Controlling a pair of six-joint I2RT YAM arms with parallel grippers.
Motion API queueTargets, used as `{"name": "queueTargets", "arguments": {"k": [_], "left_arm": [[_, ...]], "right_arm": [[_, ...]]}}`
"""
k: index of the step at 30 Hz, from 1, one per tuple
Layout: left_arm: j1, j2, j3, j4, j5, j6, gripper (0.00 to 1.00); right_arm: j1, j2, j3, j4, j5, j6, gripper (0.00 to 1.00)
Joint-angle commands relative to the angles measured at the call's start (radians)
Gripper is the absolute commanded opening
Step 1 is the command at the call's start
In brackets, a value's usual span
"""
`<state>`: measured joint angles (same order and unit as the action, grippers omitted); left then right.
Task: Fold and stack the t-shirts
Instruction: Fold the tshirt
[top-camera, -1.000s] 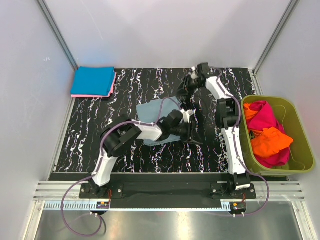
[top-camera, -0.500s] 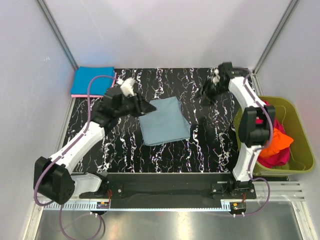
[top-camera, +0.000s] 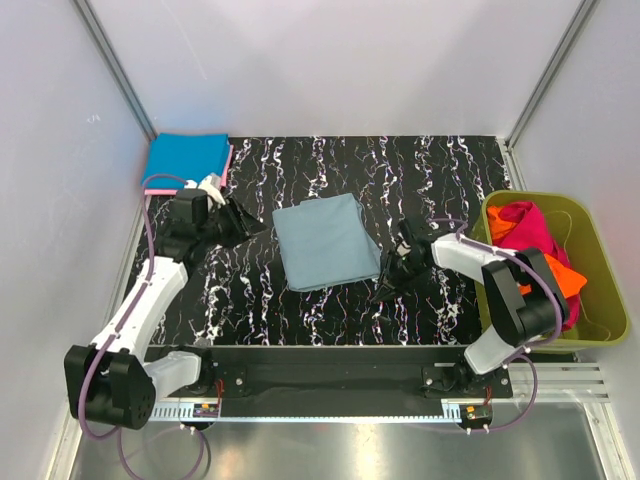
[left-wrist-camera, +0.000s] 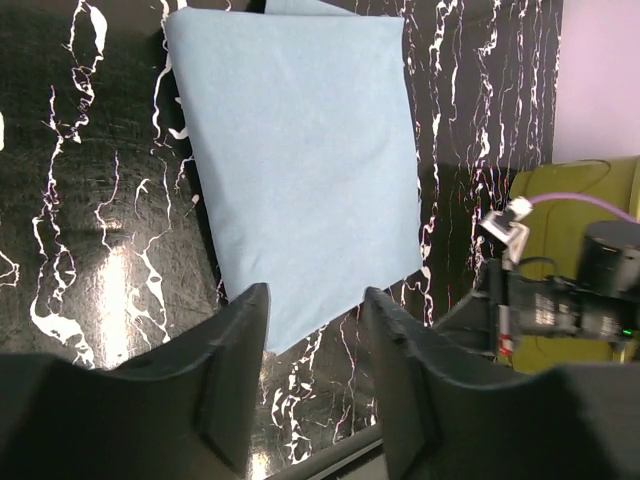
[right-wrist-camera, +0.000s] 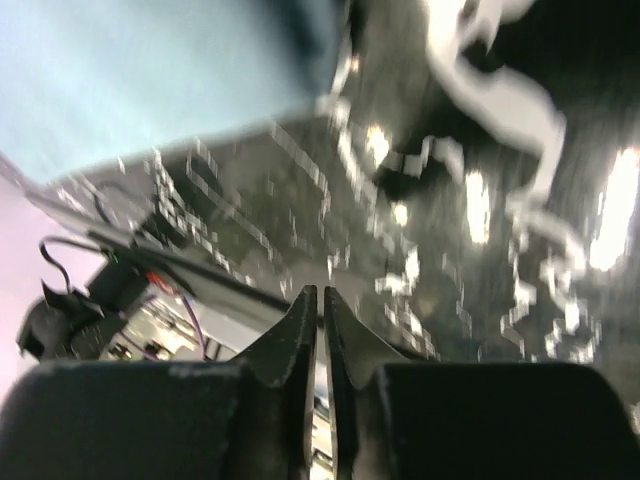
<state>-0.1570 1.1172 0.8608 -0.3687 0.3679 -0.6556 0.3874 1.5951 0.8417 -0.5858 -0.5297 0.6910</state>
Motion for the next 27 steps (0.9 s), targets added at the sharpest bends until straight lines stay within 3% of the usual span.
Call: {"name": "queueTargets", "arguments": {"k": [1,8,11,19,23,27], "left_arm": [[0.001,-0.016,-0.057,0.005,0.002,-0.016,0.44],[-0.036,0.022,-0.223,0.085,-0.015,-0.039,0.35],[-0.087,0.125,-0.204,0.089,-0.070,-0.018,0.30],[-0.289,0.355,-0.089,0.131,-0.195,-0.085,0.29],[-0.323,0.241,-0.118,0.125,-0.248,-0.136,0.25],[-0.306,0.101,-0.143,0.054,-0.256,-0.090,0.37]], "right_arm": [[-0.004,0.045,-0.018,0.205,0.023,0.077,0.12],[-0.007,0.175,0.029,0.254,0.074,0.133,0.10],[-0.019,0.204,0.054,0.244,0.091,0.148,0.10],[-0.107,0.269,0.157,0.207,0.160,0.142,0.11],[-0.186,0.385,0.337,0.182,0.165,0.056,0.12],[-0.209,0.557,0.659,0.091,0.140,-0.085,0.18]]}}
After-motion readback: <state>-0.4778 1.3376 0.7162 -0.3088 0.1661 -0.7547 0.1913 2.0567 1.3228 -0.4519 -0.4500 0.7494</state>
